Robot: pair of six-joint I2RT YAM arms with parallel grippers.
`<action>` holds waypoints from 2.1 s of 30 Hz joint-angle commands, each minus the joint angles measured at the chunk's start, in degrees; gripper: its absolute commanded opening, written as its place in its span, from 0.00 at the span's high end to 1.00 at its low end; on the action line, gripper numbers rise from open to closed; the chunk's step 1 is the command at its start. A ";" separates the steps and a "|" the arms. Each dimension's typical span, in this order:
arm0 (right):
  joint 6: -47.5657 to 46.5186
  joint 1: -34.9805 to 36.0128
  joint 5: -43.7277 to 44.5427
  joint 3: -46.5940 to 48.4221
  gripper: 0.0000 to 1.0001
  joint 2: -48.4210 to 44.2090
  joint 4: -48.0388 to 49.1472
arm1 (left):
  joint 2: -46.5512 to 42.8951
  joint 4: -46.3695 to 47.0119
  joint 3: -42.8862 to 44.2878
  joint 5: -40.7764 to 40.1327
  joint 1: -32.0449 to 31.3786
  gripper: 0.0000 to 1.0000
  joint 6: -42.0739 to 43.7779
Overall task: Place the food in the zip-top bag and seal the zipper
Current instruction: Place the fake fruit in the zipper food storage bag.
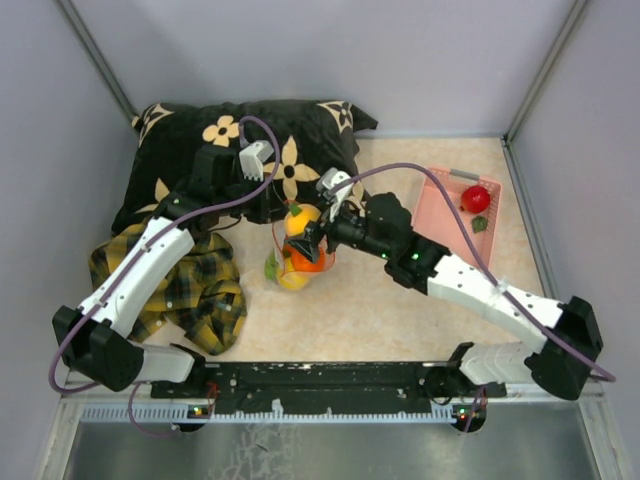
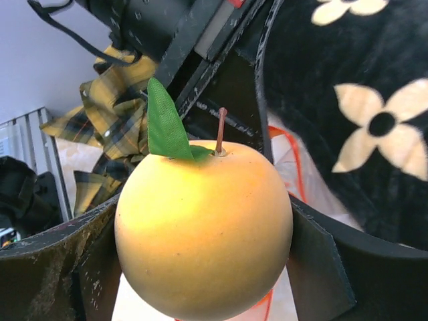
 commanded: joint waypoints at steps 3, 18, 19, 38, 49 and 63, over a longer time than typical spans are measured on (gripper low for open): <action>7.88 0.48 -6.17 -2.46 0.44 5.75 10.55 | -0.23 2.82 0.03 2.15 0.49 1.00 -0.02; 8.21 0.42 10.82 0.69 0.35 13.80 -2.08 | -0.86 3.52 -0.21 3.82 0.44 1.00 -0.19; 8.91 0.40 11.48 0.56 0.35 13.92 -1.35 | -0.86 3.50 -0.22 3.97 0.37 1.00 -0.13; 13.33 -1.62 7.19 0.79 0.18 15.03 9.43 | -0.27 3.93 -0.41 5.81 -0.56 1.00 -0.37; 14.45 -2.29 14.07 5.54 0.01 14.51 -0.69 | 0.17 3.98 -0.46 6.58 -0.45 1.00 -0.87; 12.88 -2.32 15.16 5.26 0.01 9.20 -0.55 | 0.26 3.93 -0.73 6.56 -0.04 1.00 -1.93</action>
